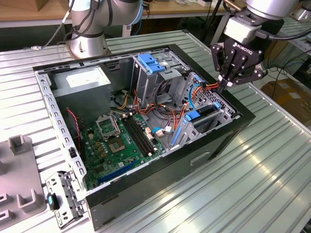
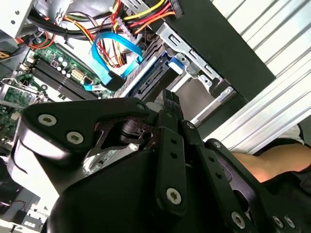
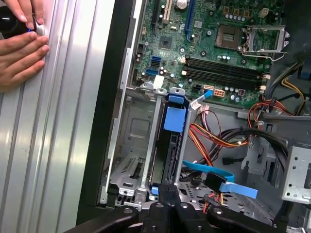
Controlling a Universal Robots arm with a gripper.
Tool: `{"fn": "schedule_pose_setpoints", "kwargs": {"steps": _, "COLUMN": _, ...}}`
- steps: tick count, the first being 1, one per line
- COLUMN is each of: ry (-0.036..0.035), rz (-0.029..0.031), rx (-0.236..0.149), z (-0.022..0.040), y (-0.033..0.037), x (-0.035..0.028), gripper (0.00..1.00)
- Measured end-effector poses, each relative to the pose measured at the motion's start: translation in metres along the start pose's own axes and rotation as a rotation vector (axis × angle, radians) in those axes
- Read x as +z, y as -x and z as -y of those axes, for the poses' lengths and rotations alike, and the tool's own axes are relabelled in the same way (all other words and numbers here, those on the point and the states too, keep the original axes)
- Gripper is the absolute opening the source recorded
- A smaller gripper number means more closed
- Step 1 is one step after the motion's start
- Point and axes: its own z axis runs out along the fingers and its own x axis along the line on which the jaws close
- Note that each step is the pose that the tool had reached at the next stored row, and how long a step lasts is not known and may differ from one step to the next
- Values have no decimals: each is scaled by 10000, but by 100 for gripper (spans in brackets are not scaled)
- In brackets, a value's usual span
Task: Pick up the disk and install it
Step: 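Insert the first disk wire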
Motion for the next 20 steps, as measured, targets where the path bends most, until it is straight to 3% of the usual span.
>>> {"fn": "schedule_pose_setpoints", "kwargs": {"steps": 3, "ry": -3, "rz": 1, "rx": -84, "z": 50, "y": 56, "x": 1, "gripper": 11}}
{"fn": "schedule_pose_setpoints", "kwargs": {"steps": 9, "ry": -7, "rz": 6, "rx": -186, "z": 96, "y": 100, "x": 4, "gripper": 11}}
{"fn": "schedule_pose_setpoints", "kwargs": {"steps": 12, "ry": -20, "rz": 13, "rx": -550, "z": 106, "y": 102, "x": 6, "gripper": 11}}
{"fn": "schedule_pose_setpoints", "kwargs": {"steps": 14, "ry": -49, "rz": 35, "rx": -1321, "z": 114, "y": 101, "x": 10, "gripper": 11}}
{"fn": "schedule_pose_setpoints", "kwargs": {"steps": 20, "ry": -58, "rz": 42, "rx": -1563, "z": 227, "y": 106, "x": 13, "gripper": 11}}
